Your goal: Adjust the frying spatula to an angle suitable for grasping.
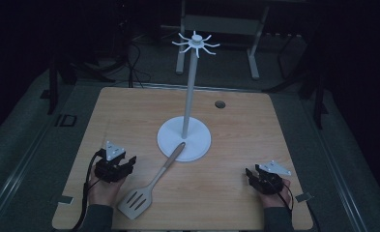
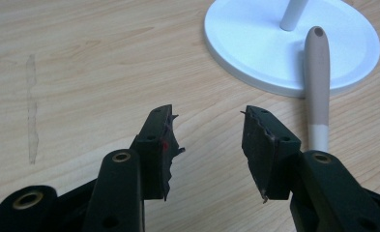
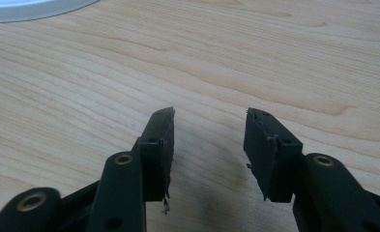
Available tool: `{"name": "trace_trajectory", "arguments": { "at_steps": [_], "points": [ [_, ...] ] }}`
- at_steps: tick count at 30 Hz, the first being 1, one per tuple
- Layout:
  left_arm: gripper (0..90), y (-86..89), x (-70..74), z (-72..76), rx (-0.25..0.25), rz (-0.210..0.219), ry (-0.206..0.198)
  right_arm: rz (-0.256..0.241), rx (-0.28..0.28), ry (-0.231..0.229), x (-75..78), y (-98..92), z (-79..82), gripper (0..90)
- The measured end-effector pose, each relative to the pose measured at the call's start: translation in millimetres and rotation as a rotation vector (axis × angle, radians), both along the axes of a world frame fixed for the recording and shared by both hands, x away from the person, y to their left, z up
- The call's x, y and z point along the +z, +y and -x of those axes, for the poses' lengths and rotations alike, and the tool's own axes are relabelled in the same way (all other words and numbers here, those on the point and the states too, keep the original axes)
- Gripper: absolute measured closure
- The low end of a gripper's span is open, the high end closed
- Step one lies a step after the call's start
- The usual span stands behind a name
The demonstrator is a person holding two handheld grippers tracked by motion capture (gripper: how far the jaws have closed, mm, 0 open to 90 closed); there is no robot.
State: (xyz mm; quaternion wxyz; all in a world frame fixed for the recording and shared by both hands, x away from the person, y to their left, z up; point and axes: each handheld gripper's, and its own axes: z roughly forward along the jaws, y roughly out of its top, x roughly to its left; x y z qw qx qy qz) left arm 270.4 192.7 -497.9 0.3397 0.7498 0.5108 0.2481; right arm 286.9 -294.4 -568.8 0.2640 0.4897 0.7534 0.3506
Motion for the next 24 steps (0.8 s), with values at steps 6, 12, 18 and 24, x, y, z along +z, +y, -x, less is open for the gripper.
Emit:
{"name": "trace_trajectory", "arguments": {
  "at_steps": [6,12,18,24],
  "points": [
    [54.6,-11.5,6.5,-6.6,-0.024,-0.009,0.02,-0.007,-0.005,-0.012,1.4,-0.4,0.5,53.9],
    [54.7,-25.1,10.2,-12.9,-0.059,-0.033,0.046,-0.004,-0.005,-0.021,2.2,0.0,0.4,53.9],
    [54.9,-37.4,11.2,-18.9,-0.08,-0.047,0.073,-0.01,-0.008,-0.02,2.2,0.2,-0.1,53.4],
    [56.2,-49.6,8.8,-25.4,-0.111,-0.068,0.103,-0.01,-0.015,-0.027,3.0,0.6,-0.2,52.8]
  ]
}}
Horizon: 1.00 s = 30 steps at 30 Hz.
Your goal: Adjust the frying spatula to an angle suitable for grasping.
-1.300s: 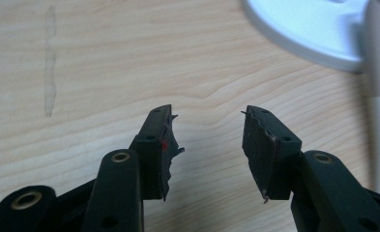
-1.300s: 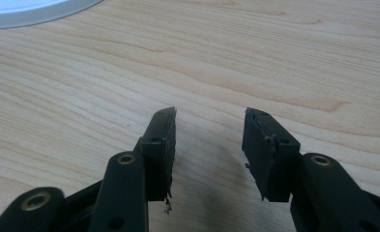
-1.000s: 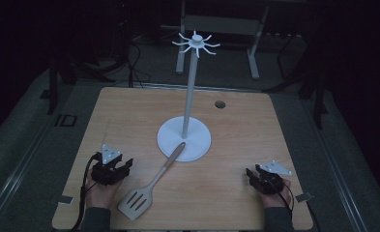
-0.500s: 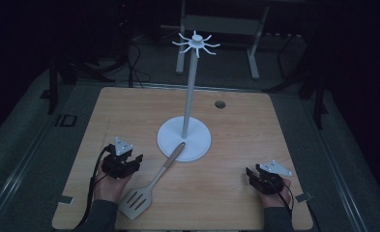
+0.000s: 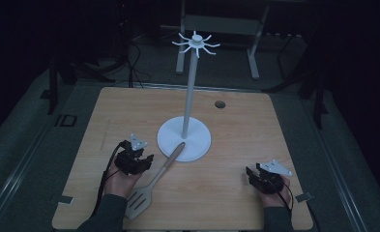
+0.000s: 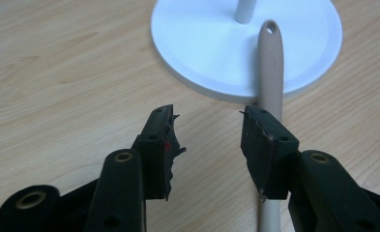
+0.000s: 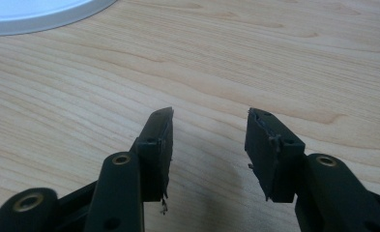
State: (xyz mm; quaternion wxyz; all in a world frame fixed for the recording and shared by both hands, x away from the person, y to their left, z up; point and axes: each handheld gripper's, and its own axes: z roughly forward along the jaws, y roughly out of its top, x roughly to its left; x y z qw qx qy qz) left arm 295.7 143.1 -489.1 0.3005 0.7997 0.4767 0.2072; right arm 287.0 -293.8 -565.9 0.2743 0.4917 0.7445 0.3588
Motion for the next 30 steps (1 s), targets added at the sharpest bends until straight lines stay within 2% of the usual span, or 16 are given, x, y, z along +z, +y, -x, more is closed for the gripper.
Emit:
{"name": "trace_trajectory", "arguments": {
  "at_steps": [17,30],
  "points": [
    [57.8,-24.6,-7.8,-16.1,-0.042,-0.062,0.108,0.003,-0.006,-0.004,0.2,-0.4,-0.3,52.2],
    [57.7,-38.4,-9.5,-26.1,-0.065,-0.098,0.163,-0.001,-0.008,-0.005,0.7,-1.3,-0.4,51.6]
  ]
}}
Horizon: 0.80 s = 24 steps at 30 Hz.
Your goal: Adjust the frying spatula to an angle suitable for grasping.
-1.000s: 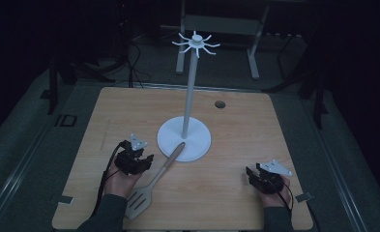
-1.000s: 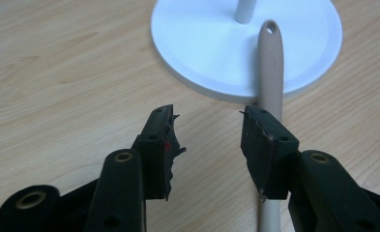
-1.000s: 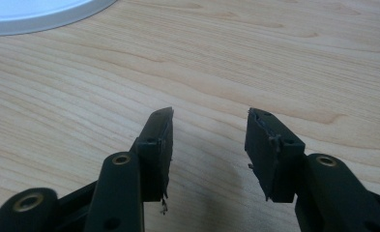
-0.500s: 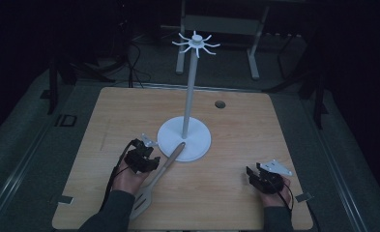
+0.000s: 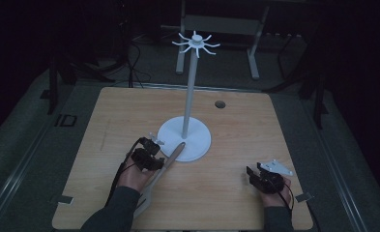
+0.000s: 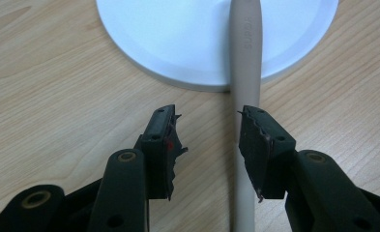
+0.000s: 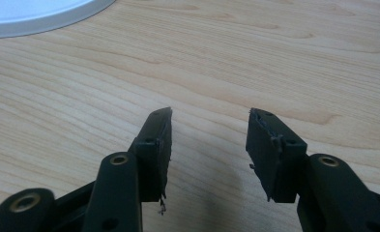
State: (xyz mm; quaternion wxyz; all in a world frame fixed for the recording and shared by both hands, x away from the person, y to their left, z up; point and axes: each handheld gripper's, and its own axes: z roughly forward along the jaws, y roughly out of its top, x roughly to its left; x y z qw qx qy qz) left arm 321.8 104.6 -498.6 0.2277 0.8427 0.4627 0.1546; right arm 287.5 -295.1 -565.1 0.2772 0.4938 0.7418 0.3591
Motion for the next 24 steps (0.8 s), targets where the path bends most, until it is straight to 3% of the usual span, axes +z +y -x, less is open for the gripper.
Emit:
{"name": "trace_trajectory", "arguments": {
  "at_steps": [24],
  "points": [
    [61.8,-24.7,-11.8,-17.8,-0.064,-0.072,0.132,0.004,0.004,0.007,-0.6,0.0,-0.3,50.7]
  ]
}}
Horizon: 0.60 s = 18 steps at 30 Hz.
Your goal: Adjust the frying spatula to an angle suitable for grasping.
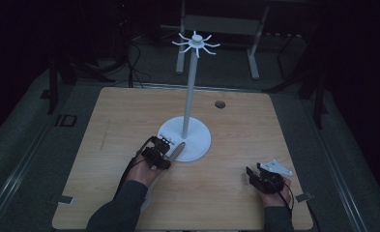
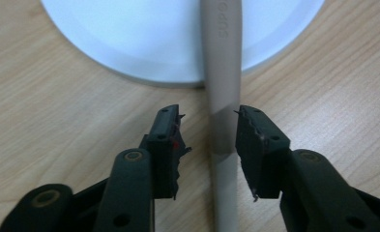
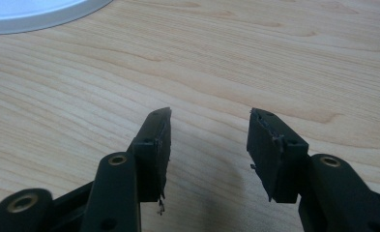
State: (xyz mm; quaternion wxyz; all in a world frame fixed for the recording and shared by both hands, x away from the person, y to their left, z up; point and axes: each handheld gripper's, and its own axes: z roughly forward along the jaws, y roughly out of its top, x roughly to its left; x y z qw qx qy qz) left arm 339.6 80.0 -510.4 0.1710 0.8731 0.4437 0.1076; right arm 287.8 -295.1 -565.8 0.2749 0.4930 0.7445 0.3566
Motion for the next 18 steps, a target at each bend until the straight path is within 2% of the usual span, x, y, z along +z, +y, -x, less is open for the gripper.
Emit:
{"name": "trace_trajectory", "arguments": {
  "at_steps": [13,18],
  "points": [
    [68.3,-8.1,-14.1,-1.5,-0.022,-0.061,0.082,0.0,-0.002,0.0,0.0,-0.4,-0.1,50.4],
    [72.9,-9.9,-17.8,-2.4,-0.022,-0.06,0.094,0.0,-0.002,-0.001,0.0,-0.4,0.0,50.3]
  ]
}}
